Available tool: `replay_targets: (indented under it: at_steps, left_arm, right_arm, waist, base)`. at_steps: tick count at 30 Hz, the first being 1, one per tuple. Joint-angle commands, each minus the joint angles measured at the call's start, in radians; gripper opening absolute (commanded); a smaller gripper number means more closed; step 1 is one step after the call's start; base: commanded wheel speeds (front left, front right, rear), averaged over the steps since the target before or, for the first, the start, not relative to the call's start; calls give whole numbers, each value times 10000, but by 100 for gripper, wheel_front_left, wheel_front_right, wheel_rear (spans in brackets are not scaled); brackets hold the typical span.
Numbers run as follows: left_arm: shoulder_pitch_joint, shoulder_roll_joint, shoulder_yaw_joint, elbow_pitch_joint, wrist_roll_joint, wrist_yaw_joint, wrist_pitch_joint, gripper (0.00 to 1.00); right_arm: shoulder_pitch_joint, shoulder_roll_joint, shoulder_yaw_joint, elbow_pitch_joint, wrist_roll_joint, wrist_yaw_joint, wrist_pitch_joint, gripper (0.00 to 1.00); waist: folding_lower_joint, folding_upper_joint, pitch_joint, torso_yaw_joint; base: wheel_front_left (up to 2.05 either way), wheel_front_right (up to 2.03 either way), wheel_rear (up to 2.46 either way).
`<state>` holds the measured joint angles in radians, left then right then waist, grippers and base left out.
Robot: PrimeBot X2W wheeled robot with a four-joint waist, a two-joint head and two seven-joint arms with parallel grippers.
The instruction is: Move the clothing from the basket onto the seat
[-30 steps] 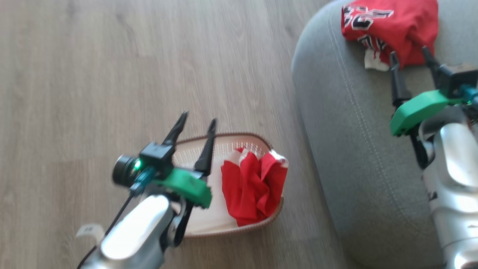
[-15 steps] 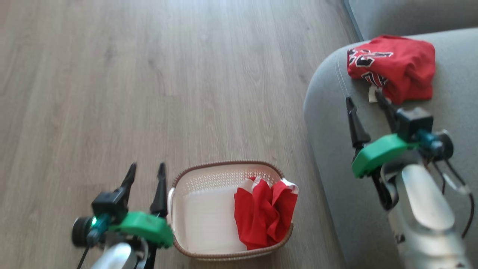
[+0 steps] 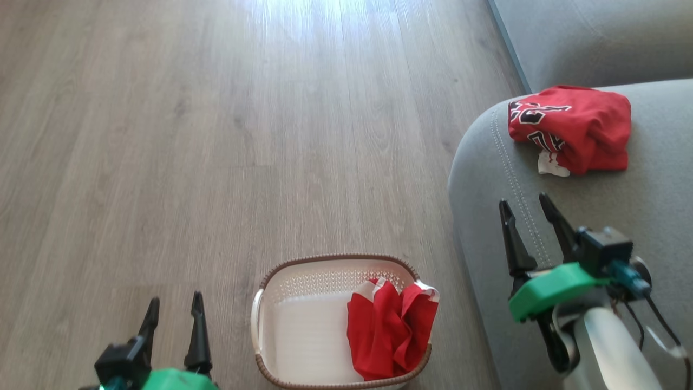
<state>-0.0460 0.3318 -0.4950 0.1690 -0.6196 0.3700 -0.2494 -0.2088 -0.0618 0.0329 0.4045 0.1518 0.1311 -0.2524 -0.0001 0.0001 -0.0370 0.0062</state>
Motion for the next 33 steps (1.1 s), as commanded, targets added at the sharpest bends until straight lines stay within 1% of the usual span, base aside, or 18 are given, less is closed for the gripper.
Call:
replay_targets:
  at_steps: [1, 7, 15, 24, 33]
  left_arm:
    - [-171, 319, 494, -391, 108, 64, -123, 100]
    - [541, 305, 838, -760, 285, 56, -123, 100]
    - [1077, 246, 1232, -890, 450, -28, -123, 100]
    - [1196, 80, 1375, -657, 628, -264, -124, 100]
    - [1207, 0, 1445, -543, 722, -396, -124, 100]
  right_arm:
    - [-131, 113, 241, -449, 138, -4, -93, 100]
    - [643, 115, 496, -956, 437, -4, -93, 100]
    - [1339, 115, 353, -1421, 529, -4, -25, 100]
    - [1577, 115, 494, -1559, 572, -4, 83, 100]
    - [1643, 116, 459, -1572, 595, -4, 79, 100]
  waist:
    - [1, -1, -57, 36]
    - [1, -1, -199, 137]
    - [1, -1, -300, 205]
    - [1, -1, -331, 191]
    - [1, -1, -316, 212]
  base:
    - [0, 0, 0]
    - [0, 0, 0]
    - [0, 0, 0]
    - [0, 0, 0]
    - [0, 0, 0]
